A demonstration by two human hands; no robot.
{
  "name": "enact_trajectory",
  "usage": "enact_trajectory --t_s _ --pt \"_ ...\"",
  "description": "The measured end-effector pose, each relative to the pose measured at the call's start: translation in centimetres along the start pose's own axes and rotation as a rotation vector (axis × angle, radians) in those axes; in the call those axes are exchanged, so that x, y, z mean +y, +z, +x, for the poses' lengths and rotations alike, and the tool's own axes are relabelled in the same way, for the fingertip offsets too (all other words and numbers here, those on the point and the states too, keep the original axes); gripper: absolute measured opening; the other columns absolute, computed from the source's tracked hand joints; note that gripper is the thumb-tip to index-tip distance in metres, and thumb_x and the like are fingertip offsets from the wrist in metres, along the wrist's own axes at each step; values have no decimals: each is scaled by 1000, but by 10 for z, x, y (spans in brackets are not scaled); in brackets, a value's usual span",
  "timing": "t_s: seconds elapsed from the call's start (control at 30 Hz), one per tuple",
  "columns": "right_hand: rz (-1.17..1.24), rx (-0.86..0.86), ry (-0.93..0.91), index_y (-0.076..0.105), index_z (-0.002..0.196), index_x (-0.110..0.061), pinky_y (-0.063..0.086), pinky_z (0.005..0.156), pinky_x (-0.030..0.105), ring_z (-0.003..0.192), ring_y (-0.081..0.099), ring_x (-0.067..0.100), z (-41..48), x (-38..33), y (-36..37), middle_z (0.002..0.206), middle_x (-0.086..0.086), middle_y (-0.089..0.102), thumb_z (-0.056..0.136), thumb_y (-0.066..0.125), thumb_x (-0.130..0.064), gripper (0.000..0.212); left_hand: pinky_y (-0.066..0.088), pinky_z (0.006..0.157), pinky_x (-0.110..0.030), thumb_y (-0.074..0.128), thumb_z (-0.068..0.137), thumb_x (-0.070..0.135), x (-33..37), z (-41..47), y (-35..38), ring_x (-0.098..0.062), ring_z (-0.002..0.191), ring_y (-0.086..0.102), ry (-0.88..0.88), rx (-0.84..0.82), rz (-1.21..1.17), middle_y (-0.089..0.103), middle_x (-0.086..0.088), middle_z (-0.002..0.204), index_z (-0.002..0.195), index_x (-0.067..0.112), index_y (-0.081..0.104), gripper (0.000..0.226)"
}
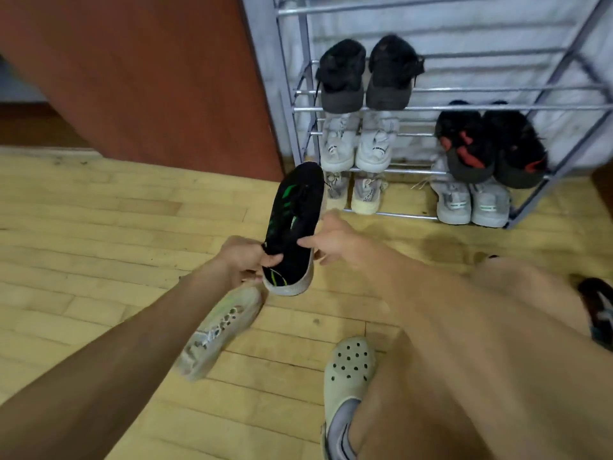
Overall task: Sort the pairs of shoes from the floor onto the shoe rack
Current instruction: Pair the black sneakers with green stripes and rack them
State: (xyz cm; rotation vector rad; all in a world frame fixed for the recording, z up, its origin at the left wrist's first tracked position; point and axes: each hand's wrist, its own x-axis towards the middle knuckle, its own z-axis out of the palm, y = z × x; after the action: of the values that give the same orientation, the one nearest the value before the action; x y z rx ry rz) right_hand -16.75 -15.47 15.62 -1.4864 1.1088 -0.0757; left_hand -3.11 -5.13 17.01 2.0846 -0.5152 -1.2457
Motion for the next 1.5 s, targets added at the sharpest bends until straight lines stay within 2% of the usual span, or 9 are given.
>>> enact_trajectory --t_s 0.1,0.33,0.5,0.7,0.9,1.07,1.17,1.33,1.5 --pt "104 31 -138 52 122 -9 60 73 40 92 67 24 -35 -36 -38 113 4 63 84 73 -12 43 53 89 -40 76 75 1 41 -38 -4 -24 87 65 134 14 -59 71 -7 88 80 11 68 13" --pt "131 177 -350 60 120 -7 59 70 42 87 67 26 -120 -68 -135 104 10 68 87 66 0 35 58 65 -29 70 78 4 131 -105 40 -23 82 69 409 -37 30 73 -10 95 100 4 70 22" --pt "116 251 -353 56 131 -11 61 74 42 98 69 27 -173 -34 -207 115 11 69 87 65 0 46 59 56 -28 67 80 0 170 -138 112 -26 72 62 494 -162 209 68 -13 86 104 4 65 24" --pt "329 359 -307 63 114 -11 60 79 35 91 71 27 -237 46 -289 106 13 71 94 60 -20 22 54 53 -25 68 79 -4 195 -169 206 -23 73 60 571 -286 260 68 -14 91 101 6 68 24" --pt "376 638 -52 62 120 -1 58 66 29 83 69 22 -266 145 -338 103 11 70 97 55 -21 31 60 79 -44 74 71 -3 199 -176 288 -27 79 68 545 -397 283 73 -19 93 89 5 72 20" --pt "320 605 221 58 121 -2 56 75 33 96 65 27 -244 222 -348 115 15 64 96 55 -14 28 60 69 -36 75 72 -1 183 -161 355 -23 62 67 437 -485 330 71 -14 83 93 2 70 21" --pt "308 582 400 59 92 -9 51 59 26 70 59 19 -222 265 -346 83 7 60 94 56 -15 7 58 60 -32 72 75 -1 167 -138 386 -26 70 69 339 -521 372 72 -18 94 107 0 64 33" --pt "192 567 613 44 73 -14 43 50 28 54 46 21 -185 335 -335 64 8 44 96 54 -20 25 55 59 -30 72 75 0 146 -91 409 -26 79 69 271 -506 400 73 -13 96 106 2 68 31" --pt "149 557 715 40 70 -14 40 70 34 61 40 21 -148 386 -310 66 4 39 95 52 -23 29 56 63 -31 71 75 -5 137 -52 410 -22 77 68 244 -467 414 73 -11 93 102 4 70 29"
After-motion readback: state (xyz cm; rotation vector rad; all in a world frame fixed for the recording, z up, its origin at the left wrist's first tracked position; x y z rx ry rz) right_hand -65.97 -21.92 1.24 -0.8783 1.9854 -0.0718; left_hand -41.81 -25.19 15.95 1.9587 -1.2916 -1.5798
